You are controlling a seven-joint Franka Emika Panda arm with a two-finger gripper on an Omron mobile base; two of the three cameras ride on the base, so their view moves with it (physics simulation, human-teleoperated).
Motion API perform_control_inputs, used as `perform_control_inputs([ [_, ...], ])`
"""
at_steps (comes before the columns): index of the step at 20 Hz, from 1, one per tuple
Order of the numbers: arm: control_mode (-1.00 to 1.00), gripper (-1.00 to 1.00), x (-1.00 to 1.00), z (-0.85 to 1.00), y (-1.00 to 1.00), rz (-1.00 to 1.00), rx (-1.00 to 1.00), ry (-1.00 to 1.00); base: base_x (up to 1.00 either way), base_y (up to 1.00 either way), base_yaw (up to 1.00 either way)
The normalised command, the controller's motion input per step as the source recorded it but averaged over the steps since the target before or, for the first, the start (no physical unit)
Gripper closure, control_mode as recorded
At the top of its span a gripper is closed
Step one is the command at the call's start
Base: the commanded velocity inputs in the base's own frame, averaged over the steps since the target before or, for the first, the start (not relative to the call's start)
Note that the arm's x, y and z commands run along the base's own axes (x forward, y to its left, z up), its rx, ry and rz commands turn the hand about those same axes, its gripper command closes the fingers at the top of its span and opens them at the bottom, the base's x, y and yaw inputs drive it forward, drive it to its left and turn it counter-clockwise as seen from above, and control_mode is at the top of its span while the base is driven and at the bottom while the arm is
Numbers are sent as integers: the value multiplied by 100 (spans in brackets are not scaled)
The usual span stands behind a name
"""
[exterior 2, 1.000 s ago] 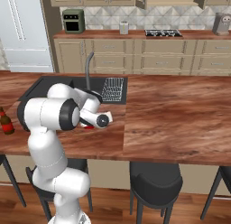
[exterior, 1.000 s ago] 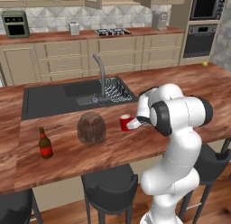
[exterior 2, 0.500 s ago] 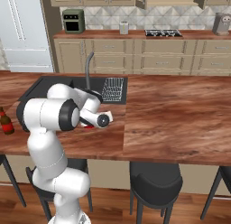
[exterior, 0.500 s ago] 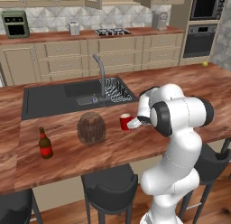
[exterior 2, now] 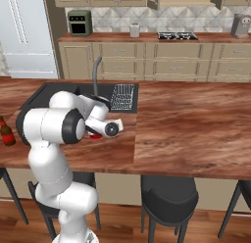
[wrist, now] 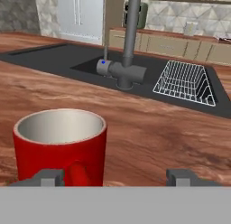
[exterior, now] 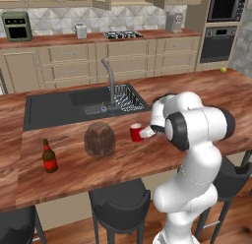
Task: Open the cabinet directly in front. Then move the beer and the mug to the dining counter with the jar on it.
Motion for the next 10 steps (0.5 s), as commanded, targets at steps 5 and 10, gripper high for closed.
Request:
perform_control_inputs([
  [5,-100,-100,-5,76,0,-7,0,0,0,0,0],
  [10,-100,-100,-48,100,-12,-8,0,6,0,0,0],
])
